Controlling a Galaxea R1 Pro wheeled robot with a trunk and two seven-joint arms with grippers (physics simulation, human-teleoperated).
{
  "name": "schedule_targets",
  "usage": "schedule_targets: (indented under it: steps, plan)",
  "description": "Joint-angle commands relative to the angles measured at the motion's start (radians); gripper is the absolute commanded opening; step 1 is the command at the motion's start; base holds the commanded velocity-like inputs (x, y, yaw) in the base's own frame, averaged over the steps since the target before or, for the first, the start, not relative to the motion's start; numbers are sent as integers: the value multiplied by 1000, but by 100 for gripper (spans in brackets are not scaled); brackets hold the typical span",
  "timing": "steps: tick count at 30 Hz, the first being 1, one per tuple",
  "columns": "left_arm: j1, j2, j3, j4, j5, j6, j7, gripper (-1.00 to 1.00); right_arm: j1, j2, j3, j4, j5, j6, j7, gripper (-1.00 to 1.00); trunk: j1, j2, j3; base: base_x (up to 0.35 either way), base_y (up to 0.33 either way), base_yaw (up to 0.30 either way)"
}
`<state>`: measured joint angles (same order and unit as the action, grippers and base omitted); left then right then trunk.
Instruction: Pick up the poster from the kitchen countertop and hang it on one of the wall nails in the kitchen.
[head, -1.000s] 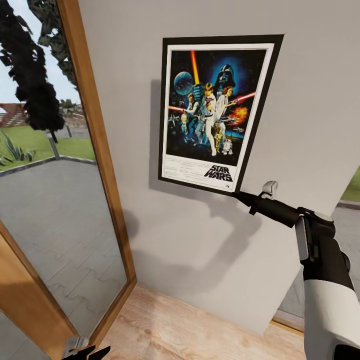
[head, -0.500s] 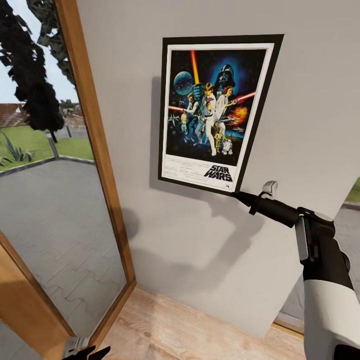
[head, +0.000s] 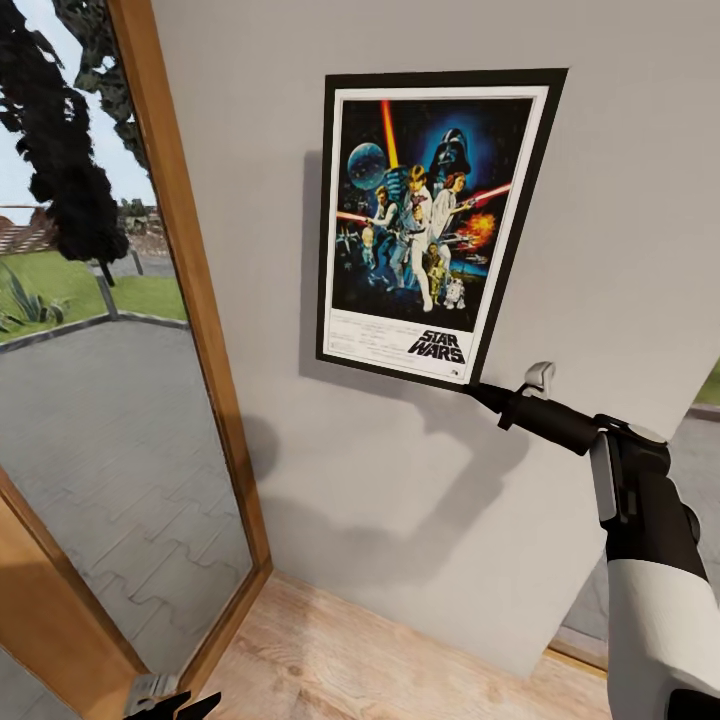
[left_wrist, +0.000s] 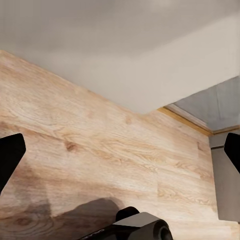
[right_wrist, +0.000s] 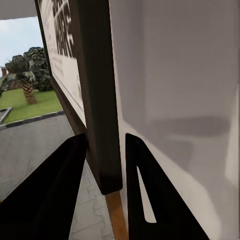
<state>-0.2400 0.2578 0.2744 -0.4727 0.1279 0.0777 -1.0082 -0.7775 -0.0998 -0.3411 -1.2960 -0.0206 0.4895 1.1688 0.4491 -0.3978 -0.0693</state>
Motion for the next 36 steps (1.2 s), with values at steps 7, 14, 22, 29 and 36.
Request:
schedule_targets:
  steps: [7, 14, 22, 29, 36]
  plan:
    - [-1, 0, 2, 0, 4, 8, -4, 100, -2, 0, -1, 0, -2, 9, 3, -100, 1, -2, -2, 112, 0, 0]
    - [-1, 0, 2, 0, 4, 8, -4, 100, -1, 0, -1, 0, -2, 9, 3, -100, 1, -2, -2, 11, 0, 0]
    - [-1, 0, 2, 1, 4, 8, -4, 100, -1, 0, -1, 1, -2, 9, 3, -100, 1, -2, -2, 92, 0, 0]
    - [-1, 0, 2, 2, 4, 8, -4, 100, -1, 0, -1, 1, -2, 9, 3, -100, 1, -2, -2, 14, 0, 0]
    - [-1, -31, 2, 1, 3, 8, 1, 100, 1, -5, 10, -12, -34, 42, -23, -100, 1, -2, -2, 0, 0, 0]
